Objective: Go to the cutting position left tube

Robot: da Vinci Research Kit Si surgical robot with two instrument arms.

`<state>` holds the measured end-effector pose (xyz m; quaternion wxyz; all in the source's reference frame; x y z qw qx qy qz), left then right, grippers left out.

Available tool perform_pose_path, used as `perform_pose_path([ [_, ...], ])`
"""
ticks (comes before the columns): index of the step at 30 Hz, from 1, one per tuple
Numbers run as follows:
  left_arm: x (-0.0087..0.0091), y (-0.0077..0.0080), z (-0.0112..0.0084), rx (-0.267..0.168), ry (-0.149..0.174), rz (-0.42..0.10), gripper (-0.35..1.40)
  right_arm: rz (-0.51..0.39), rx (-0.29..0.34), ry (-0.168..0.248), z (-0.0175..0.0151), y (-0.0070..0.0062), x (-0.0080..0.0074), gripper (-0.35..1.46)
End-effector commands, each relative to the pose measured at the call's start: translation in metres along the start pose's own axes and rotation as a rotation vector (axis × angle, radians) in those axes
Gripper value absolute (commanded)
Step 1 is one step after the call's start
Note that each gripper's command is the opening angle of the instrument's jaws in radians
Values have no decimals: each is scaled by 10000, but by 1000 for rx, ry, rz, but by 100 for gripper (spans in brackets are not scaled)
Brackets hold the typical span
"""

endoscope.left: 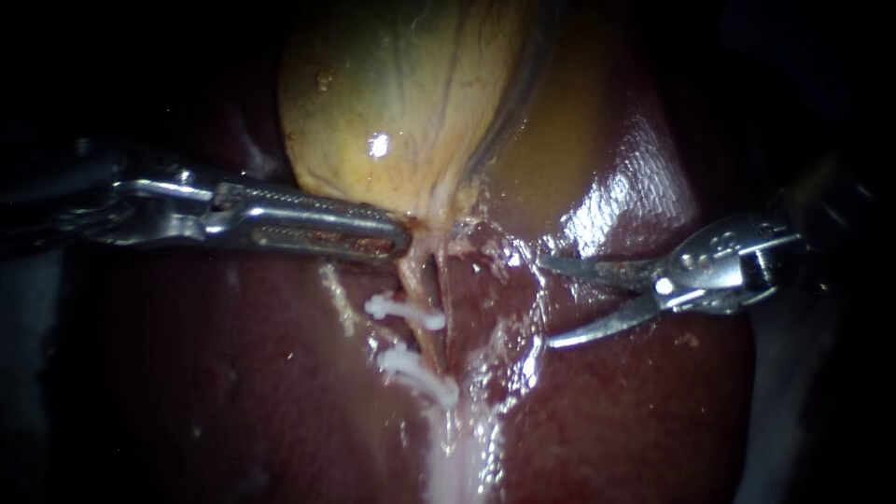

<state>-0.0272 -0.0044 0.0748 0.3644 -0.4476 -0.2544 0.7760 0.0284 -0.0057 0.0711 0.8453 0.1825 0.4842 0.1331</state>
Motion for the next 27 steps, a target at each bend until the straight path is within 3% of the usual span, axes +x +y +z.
perform_pose_path([
  [1, 0, 1, -2, -1, 0, 0, -35, 1, -1, 0, 0, 0, 0, 143],
  [7, 4, 5, -19, -12, -4, -3, -35, 1, -2, 3, 1, 0, 0, 143],
  [16, 14, 11, -59, 10, 4, -10, -35, 2, 0, 7, 3, 0, 1, 143],
  [27, 16, 12, -69, 17, 3, -12, -35, 3, 6, 12, 6, -2, 5, 143],
])
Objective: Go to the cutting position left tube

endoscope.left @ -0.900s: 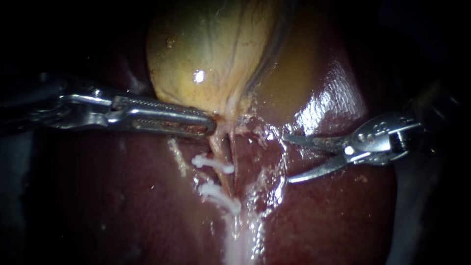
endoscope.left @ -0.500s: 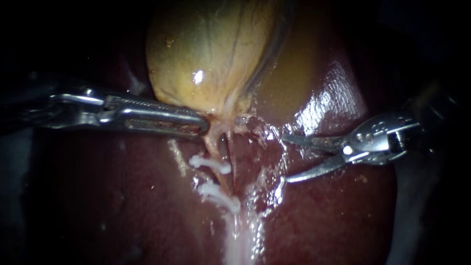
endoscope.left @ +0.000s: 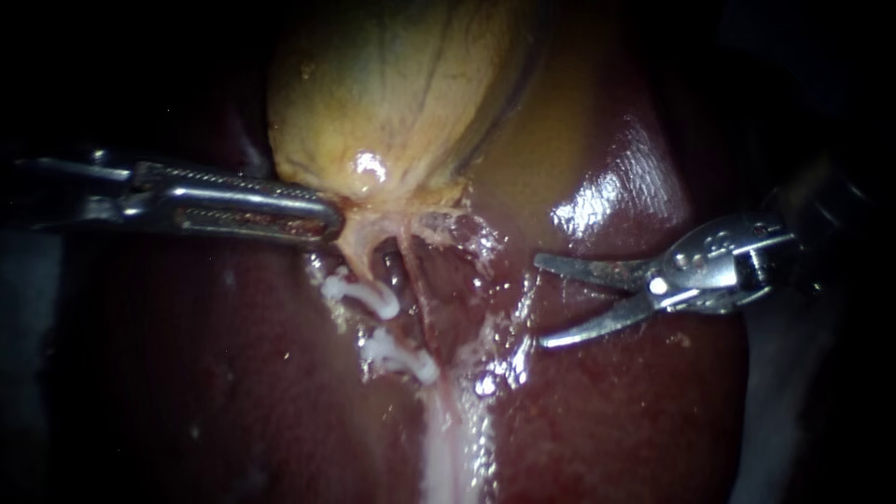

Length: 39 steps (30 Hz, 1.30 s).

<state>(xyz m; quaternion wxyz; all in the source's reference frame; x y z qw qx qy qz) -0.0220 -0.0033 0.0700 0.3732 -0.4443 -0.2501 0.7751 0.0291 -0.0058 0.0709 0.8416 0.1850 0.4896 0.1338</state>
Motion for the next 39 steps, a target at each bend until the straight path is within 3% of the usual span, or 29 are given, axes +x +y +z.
perform_pose_path([
  [1, 0, 0, 0, 0, 0, 0, -35, 0, 2, 0, 2, -1, 1, 143],
  [20, 0, 2, 0, 2, 1, 0, -35, -6, 53, 17, 72, -24, 2, 143],
  [39, 1, 7, 2, 4, 5, -2, -35, 4, 78, 1, 120, -30, -13, 143],
])
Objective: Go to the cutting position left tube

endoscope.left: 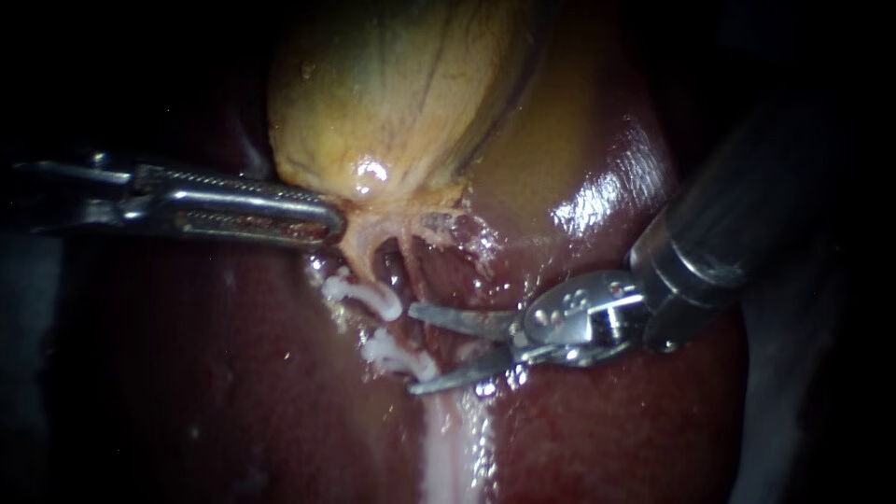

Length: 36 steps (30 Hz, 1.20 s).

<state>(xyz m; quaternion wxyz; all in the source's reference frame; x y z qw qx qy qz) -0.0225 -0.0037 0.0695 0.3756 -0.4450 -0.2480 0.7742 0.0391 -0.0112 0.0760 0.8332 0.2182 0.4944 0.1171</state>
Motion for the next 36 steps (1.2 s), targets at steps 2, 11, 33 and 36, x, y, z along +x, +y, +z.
perform_pose_path([
  [2, 0, 0, 0, 0, 0, 0, -35, 1, 4, -2, 5, 0, -1, 143],
  [11, 0, 3, 1, 2, 1, -1, -35, 8, 10, -10, 22, 2, -5, 143],
  [33, 0, 7, 6, 4, 1, -7, -35, 49, 66, 8, 76, 11, 11, 143],
  [36, 0, 8, 6, 5, 1, -7, -35, 54, 65, 8, 80, 13, 12, 143],
])
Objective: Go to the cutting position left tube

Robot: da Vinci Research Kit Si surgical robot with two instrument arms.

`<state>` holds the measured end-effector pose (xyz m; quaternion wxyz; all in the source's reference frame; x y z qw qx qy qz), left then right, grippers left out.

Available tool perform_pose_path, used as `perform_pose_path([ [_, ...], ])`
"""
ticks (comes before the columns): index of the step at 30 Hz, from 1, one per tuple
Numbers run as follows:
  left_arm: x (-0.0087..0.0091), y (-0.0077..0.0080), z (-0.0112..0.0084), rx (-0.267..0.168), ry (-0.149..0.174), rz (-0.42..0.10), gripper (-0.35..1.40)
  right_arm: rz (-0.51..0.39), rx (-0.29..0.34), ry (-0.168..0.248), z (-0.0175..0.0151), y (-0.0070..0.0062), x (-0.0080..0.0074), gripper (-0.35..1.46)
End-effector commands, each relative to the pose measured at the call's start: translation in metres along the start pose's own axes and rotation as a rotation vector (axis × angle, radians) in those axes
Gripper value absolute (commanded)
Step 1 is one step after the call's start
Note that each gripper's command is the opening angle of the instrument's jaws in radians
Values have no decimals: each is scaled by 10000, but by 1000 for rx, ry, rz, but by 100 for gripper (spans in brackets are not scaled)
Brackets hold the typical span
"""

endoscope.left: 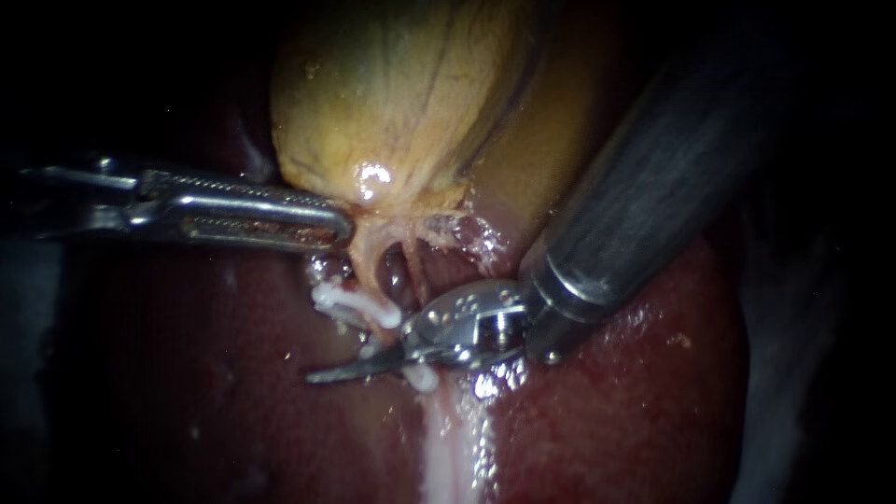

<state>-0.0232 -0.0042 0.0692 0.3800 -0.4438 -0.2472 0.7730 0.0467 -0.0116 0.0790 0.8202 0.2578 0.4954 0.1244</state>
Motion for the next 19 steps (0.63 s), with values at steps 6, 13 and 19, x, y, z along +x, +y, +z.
perform_pose_path([
  [6, 0, 1, 1, 0, 0, 0, -35, 6, 0, -1, 2, 4, 0, 143],
  [13, 0, 1, 1, 0, 0, 0, -35, 5, 0, -1, 2, 5, -2, 143],
  [19, 0, 1, 1, 0, 0, 0, -35, 11, 0, -1, 2, 5, -2, 143],
])
